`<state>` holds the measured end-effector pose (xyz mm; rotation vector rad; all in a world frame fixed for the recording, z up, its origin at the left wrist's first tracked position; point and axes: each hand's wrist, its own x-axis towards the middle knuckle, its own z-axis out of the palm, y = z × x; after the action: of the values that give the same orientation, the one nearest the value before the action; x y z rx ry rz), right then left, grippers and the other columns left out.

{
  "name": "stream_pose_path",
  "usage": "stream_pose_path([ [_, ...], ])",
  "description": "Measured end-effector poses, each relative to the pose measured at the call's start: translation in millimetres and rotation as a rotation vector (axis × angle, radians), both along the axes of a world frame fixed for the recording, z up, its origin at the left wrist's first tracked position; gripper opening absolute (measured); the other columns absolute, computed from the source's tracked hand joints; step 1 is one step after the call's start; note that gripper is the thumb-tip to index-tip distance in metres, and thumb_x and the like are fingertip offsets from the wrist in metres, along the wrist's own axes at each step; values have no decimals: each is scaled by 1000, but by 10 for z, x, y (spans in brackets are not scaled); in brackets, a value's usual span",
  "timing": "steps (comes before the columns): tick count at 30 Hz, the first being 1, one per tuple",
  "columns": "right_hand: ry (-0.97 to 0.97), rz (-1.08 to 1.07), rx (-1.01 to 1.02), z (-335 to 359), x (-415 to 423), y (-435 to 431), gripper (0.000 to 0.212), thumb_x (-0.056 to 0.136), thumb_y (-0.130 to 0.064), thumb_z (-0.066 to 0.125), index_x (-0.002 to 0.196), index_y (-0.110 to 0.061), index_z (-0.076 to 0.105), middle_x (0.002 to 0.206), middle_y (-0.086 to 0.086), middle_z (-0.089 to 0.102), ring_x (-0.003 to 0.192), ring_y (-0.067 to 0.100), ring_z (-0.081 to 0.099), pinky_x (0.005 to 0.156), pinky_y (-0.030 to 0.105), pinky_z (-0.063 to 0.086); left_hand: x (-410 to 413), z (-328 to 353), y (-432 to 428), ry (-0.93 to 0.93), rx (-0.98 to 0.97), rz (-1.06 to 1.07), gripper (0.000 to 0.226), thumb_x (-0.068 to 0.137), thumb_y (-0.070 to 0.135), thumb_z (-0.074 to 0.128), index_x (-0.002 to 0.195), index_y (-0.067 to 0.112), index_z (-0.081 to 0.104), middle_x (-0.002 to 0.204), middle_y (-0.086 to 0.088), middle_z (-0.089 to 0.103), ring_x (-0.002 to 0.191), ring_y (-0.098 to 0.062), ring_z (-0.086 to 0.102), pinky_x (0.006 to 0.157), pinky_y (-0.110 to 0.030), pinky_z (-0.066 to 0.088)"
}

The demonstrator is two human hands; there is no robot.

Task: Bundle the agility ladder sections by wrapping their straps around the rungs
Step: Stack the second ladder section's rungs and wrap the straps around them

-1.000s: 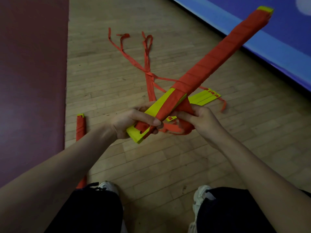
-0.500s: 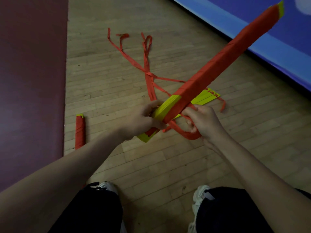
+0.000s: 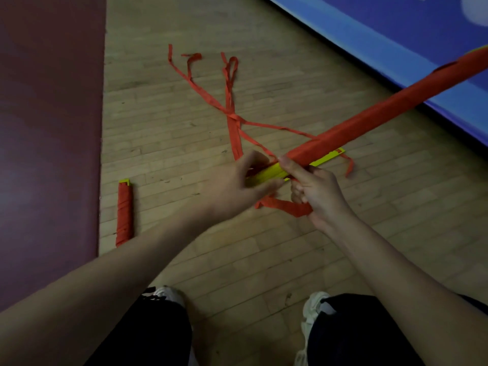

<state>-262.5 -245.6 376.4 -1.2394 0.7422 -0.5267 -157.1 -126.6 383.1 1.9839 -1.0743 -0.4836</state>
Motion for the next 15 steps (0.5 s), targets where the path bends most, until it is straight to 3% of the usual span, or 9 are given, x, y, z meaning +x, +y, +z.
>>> stream_pose_path([
  [2,-40,45,6,24,-11,-20,27,81,-24,71,65,-12,53,42,-6,27,31,4,25,33,15,30,116,96,10,443,8,38,39,87,41,64,119,19,56,111,-8,66,88,-22,66,71,-38,57],
  [4,-61,127,-16,46,-19,-40,26,75,-28,72,68,-10,54,41,-6,27,30,4,25,33,16,27,207,152,79,641,84,-72,39,87,45,57,111,15,64,111,-16,68,89,-30,68,69,-36,58],
  [7,-86,232,-50,54,-41,-44,22,67,-29,70,62,-12,57,39,-7,27,29,3,24,34,18,22,247,168,172,916,225,-272,49,86,50,43,104,11,66,98,-17,71,67,-25,67,58,-29,56],
  [10,-96,309,-60,53,-55,-22,20,70,-26,68,62,-12,55,39,-7,28,30,4,24,39,23,17,224,108,231,1138,192,-378,47,88,49,43,105,10,64,90,-15,69,55,-21,62,51,-26,52],
  [12,-100,341,-57,42,-51,-32,21,69,-26,68,60,-12,55,38,-7,29,29,4,24,38,23,17,215,55,249,1245,135,-432,43,81,47,62,102,11,68,83,-11,67,51,-18,60,49,-24,51],
  [15,-61,358,-84,48,-60,-82,23,68,-26,67,67,-9,53,40,-5,35,30,4,29,35,18,25,194,34,233,1231,120,-433,23,72,41,73,82,20,74,69,-2,58,45,-11,50,44,-20,44],
])
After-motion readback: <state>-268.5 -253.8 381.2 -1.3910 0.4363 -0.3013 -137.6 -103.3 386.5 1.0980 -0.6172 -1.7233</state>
